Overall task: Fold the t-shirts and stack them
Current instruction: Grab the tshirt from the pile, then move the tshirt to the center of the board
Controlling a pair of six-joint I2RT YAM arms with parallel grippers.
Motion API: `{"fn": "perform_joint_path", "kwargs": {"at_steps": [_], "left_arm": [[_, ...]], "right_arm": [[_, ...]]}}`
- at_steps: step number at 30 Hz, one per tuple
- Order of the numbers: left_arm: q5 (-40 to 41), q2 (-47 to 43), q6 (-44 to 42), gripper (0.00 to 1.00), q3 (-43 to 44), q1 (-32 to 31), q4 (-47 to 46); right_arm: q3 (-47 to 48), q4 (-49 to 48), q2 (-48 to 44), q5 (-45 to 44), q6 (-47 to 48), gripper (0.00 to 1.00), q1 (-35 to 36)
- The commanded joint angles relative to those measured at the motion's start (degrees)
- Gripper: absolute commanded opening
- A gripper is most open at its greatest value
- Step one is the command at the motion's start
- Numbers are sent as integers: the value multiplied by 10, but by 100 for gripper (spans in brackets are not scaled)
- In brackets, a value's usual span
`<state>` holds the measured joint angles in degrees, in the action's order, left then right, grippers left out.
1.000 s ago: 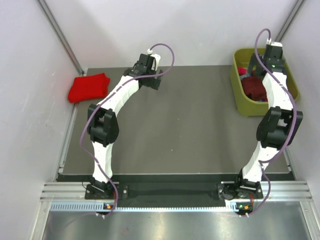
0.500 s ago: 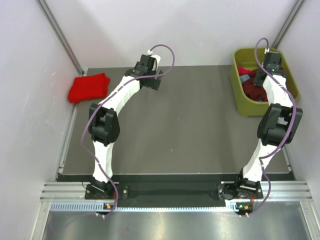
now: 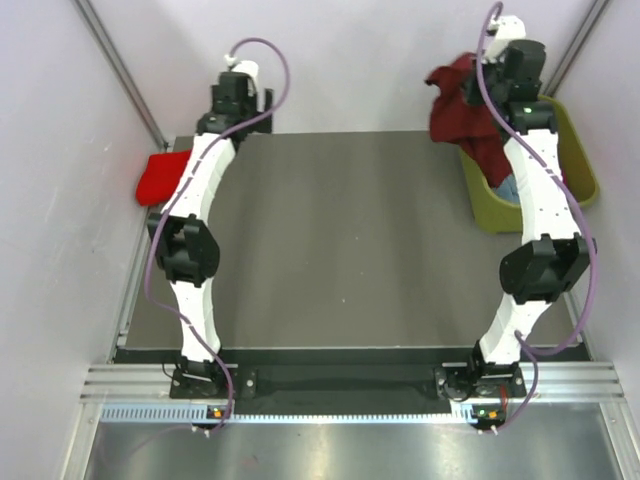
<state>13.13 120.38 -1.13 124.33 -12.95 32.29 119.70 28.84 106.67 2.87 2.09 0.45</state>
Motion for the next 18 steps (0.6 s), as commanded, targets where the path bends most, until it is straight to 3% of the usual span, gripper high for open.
{"fn": "perform_joint_path", "kwargs": {"at_steps": [1, 9, 14, 17, 18], "left_arm": [[5, -31, 38, 99, 19, 36, -41], [17, -49, 31, 99, -2, 49, -36], [29, -46, 29, 99, -6, 49, -39], [22, -43, 31, 99, -8, 49, -36], [21, -41, 34, 99, -8, 49, -35]], "right_arm": [[39, -36, -24, 132, -63, 2, 62], [62, -77, -18, 281, -143, 0, 185], [9, -82, -36, 283, -169, 2, 170], [-63, -77, -36, 268, -191, 5, 121], [-108, -72, -35, 261, -195, 25, 97]]}}
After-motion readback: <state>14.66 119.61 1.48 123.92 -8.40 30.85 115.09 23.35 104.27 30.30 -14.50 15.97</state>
